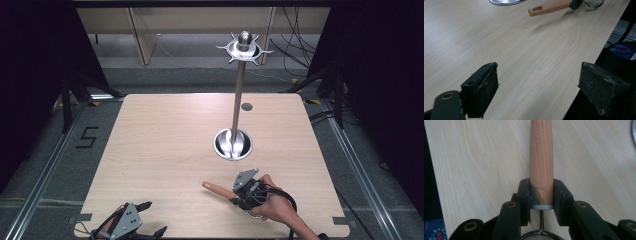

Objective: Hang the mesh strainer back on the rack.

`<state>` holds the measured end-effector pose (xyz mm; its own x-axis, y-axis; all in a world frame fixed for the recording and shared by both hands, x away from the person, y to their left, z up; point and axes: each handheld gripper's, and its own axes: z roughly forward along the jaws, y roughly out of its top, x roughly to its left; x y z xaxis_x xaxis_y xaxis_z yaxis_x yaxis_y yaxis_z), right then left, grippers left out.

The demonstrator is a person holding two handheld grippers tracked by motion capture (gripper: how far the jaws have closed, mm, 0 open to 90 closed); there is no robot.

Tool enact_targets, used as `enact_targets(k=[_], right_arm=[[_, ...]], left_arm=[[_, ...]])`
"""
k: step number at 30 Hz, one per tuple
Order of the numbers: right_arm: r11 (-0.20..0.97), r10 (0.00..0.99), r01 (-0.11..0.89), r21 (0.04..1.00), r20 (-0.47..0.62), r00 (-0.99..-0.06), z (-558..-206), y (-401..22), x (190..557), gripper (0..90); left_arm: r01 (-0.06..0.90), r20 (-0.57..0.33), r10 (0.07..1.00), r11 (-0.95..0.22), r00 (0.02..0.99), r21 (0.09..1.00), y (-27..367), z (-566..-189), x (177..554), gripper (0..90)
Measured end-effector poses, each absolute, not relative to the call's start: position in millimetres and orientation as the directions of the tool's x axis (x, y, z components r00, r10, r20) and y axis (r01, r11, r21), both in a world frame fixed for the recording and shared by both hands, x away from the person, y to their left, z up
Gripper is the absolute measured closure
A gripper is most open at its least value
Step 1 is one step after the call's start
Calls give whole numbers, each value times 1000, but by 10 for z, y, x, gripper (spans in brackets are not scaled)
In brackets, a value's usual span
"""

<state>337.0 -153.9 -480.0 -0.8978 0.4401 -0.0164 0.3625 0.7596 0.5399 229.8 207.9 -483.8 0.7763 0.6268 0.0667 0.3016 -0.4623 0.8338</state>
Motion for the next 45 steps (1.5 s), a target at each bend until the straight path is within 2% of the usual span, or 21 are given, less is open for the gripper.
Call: enact_targets(k=[1, 6, 7, 9, 11, 15, 16, 22, 23, 28, 31, 35, 37, 44, 45], right_arm=[[766, 414, 337, 547, -19, -910, -4787, -1557, 3384, 711], [742, 433, 358, 567, 4, -901, -4722, -1613, 3388, 712], [728, 424, 342, 594, 2, -906, -4731, -1619, 3412, 712], [708, 461, 373, 600, 9, -888, -4709, -1639, 3402, 713], [706, 436, 359, 611, 24, -900, -4697, -1656, 3412, 713], [676, 449, 369, 637, 40, -892, -4655, -1691, 3417, 714], [652, 484, 396, 647, 46, -874, -4648, -1696, 3405, 714], [591, 476, 407, 696, 107, -873, -4569, -1791, 3440, 716], [584, 471, 408, 702, 115, -874, -4558, -1803, 3444, 716], [538, 483, 375, 755, 89, -871, -4437, -1850, 3449, 716], [466, 504, 358, 809, 89, -859, -4316, -1918, 3468, 717], [419, 522, 367, 830, 111, -846, -4233, -1992, 3484, 716], [406, 530, 386, 828, 130, -838, -4211, -2002, 3476, 716], [374, 549, 347, 860, 96, -830, -4060, -2098, 3530, 716], [354, 558, 372, 858, 126, -821, -4043, -2096, 3523, 716]], left_arm=[[301, 64, 626, -459, 777, 836, 2073, -4840, 2297, 151], [296, 71, 625, -462, 777, 836, 2075, -4838, 2299, 151], [296, 72, 625, -463, 777, 835, 2078, -4840, 2297, 152], [286, 84, 626, -466, 775, 838, 2081, -4837, 2298, 152], [278, 92, 615, -479, 783, 833, 2082, -4830, 2294, 152], [281, 87, 618, -474, 782, 835, 2078, -4832, 2293, 152], [266, 99, 613, -475, 784, 838, 2079, -4835, 2306, 152], [286, 76, 627, -456, 775, 843, 2059, -4843, 2290, 152], [282, 93, 624, -475, 776, 834, 2070, -4839, 2291, 152], [288, 72, 628, -453, 775, 844, 2060, -4845, 2290, 152], [290, 70, 625, -455, 778, 842, 2063, -4841, 2292, 152], [278, 98, 621, -480, 777, 832, 2073, -4838, 2294, 152], [283, 90, 622, -474, 778, 834, 2072, -4837, 2294, 152], [282, 87, 625, -467, 776, 838, 2067, -4846, 2303, 152], [287, 85, 625, -470, 776, 835, 2069, -4847, 2306, 152]])
